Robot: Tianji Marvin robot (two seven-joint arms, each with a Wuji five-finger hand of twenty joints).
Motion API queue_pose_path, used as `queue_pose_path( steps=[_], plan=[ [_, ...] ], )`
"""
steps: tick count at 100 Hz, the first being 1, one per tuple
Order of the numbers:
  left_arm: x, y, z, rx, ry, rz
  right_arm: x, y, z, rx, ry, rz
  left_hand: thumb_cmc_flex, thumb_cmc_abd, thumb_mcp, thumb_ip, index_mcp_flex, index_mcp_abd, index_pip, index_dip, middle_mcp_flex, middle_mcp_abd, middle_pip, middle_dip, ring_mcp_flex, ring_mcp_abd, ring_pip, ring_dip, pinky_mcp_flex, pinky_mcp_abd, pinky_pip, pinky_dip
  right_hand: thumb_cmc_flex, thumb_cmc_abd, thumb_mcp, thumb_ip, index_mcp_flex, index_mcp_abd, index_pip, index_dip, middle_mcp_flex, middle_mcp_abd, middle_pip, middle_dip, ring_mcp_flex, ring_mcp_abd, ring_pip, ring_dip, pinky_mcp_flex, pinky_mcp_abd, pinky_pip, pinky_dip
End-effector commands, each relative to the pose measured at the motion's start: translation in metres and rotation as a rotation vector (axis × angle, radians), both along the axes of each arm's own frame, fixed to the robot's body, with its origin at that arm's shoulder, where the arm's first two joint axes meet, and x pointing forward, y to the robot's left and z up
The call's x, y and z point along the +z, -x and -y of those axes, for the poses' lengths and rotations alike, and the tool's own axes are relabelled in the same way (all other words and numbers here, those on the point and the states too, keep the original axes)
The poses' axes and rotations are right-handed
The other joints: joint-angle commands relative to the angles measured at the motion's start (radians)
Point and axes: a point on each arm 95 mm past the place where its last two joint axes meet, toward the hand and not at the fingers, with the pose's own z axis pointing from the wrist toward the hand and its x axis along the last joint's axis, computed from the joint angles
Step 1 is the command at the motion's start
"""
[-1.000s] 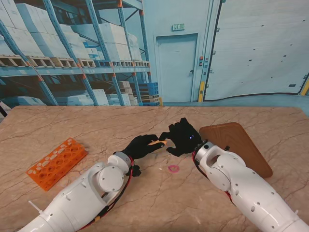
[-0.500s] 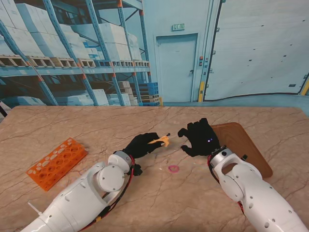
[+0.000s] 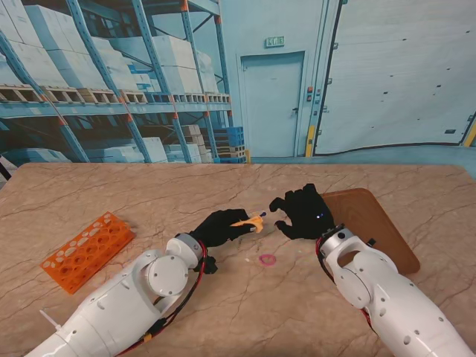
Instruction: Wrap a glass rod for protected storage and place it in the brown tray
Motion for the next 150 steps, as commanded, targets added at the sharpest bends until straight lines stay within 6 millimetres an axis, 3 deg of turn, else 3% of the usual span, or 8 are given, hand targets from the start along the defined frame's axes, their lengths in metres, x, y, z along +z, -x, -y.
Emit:
queue_pose_path(
  steps=[1, 15, 54, 95, 101, 110, 129, 150],
  plan=[
    [0.000, 0.002, 0.002, -0.013, 0.007, -0.008, 0.001, -0.004, -0.006, 0.010, 0.001, -0.006, 0.065, 0.010, -0.008, -0.015, -0.014, -0.049, 0.041, -0.008, 0.008, -0.005, -0.038, -0.022, 0.007, 0.063, -0.011, 0.001, 0.016, 0.006, 0.204, -0.012, 0.019, 0.036, -0.001, -0.028, -0.038, -0.002, 0.002, -0.015, 0.038, -0.015, -0.003, -0.014, 0.022, -0.013, -0.013, -0.009, 0.001, 0.032, -0.016, -0.012],
    [0.000, 0.003, 0.001, -0.025, 0.006, -0.007, -0.003, -0.009, -0.015, 0.041, 0.010, -0.026, 0.091, -0.019, -0.003, -0.016, -0.003, -0.054, 0.037, -0.026, -0.005, 0.077, -0.156, -0.124, 0.017, 0.064, -0.026, 0.000, 0.034, 0.013, 0.200, -0.022, 0.022, 0.029, -0.001, -0.036, -0.028, -0.014, 0.013, -0.031, 0.102, -0.046, -0.025, -0.030, 0.058, -0.016, -0.019, -0.016, 0.014, 0.039, -0.019, -0.015],
    [0.000, 0.003, 0.001, -0.014, -0.003, -0.011, 0.001, -0.005, -0.034, 0.154, 0.039, -0.057, 0.160, -0.056, 0.008, -0.021, 0.031, -0.064, -0.031, -0.075, -0.036, 0.135, -0.300, -0.303, -0.010, 0.069, -0.098, -0.007, 0.003, 0.036, 0.154, -0.029, 0.155, 0.033, -0.047, -0.078, 0.212, -0.088, 0.262, -0.141, 0.357, -0.070, -0.031, -0.036, 0.147, -0.025, -0.016, -0.016, 0.036, 0.049, -0.020, -0.020],
    [0.001, 0.006, 0.002, -0.006, 0.022, -0.056, 0.001, -0.004, -0.045, 0.208, 0.075, -0.079, 0.189, -0.054, 0.002, -0.011, 0.000, -0.002, -0.078, -0.173, -0.036, 0.143, -0.197, -0.267, 0.008, 0.000, 0.006, 0.036, 0.041, -0.070, 0.243, -0.018, 0.181, 0.004, -0.018, -0.118, 0.277, -0.052, 0.256, -0.157, 0.435, -0.067, -0.068, -0.053, 0.167, -0.028, -0.020, -0.017, 0.042, 0.056, -0.021, -0.019],
    [0.001, 0.006, 0.002, -0.008, 0.017, -0.052, 0.001, -0.004, -0.045, 0.207, 0.078, -0.081, -0.033, -0.187, 0.372, -0.063, -0.002, -0.003, -0.077, -0.190, -0.014, 0.127, -0.156, -0.219, 0.031, -0.024, 0.044, 0.030, 0.047, -0.111, 0.258, 0.022, 0.181, 0.003, -0.013, -0.120, 0.280, -0.050, 0.256, -0.157, 0.439, -0.067, -0.071, -0.055, 0.168, -0.029, -0.020, -0.017, 0.042, 0.056, -0.021, -0.019],
    [0.001, 0.005, 0.001, -0.014, -0.004, -0.034, 0.001, -0.004, -0.045, 0.203, 0.076, -0.085, -0.162, -0.288, 0.502, -0.063, 0.003, -0.020, -0.078, -0.196, 0.030, 0.058, -0.044, -0.126, 0.074, -0.066, 0.098, 0.033, 0.060, -0.163, 0.259, 0.128, 0.179, 0.002, -0.011, -0.122, 0.282, -0.048, 0.255, -0.158, 0.442, -0.066, -0.072, -0.055, 0.169, -0.029, -0.020, -0.017, 0.042, 0.056, -0.022, -0.019],
    [0.000, 0.005, 0.002, -0.014, -0.025, -0.012, 0.001, -0.004, -0.044, 0.199, 0.072, -0.095, -0.243, -0.242, 0.400, -0.055, -0.028, -0.112, -0.222, -0.193, 0.090, -0.042, 0.108, 0.013, 0.091, -0.097, 0.154, 0.029, 0.062, -0.158, 0.259, 0.195, 0.175, -0.001, -0.006, -0.124, 0.284, -0.050, 0.254, -0.159, 0.445, -0.066, -0.075, -0.056, 0.171, -0.029, -0.020, -0.017, 0.042, 0.055, -0.022, -0.018],
    [0.000, 0.005, 0.002, 0.005, -0.016, -0.019, 0.000, -0.002, -0.042, 0.186, 0.064, -0.115, 0.080, -0.009, 0.015, -0.008, 0.007, -0.123, -0.087, -0.128, 0.066, -0.022, 0.124, 0.041, 0.021, -0.050, 0.105, 0.001, 0.039, -0.025, 0.237, -0.004, 0.112, -0.067, 0.027, -0.111, 0.243, -0.061, 0.245, -0.143, 0.375, -0.043, -0.072, -0.039, 0.138, -0.023, -0.031, -0.014, 0.035, 0.059, -0.035, -0.020]
  ],
)
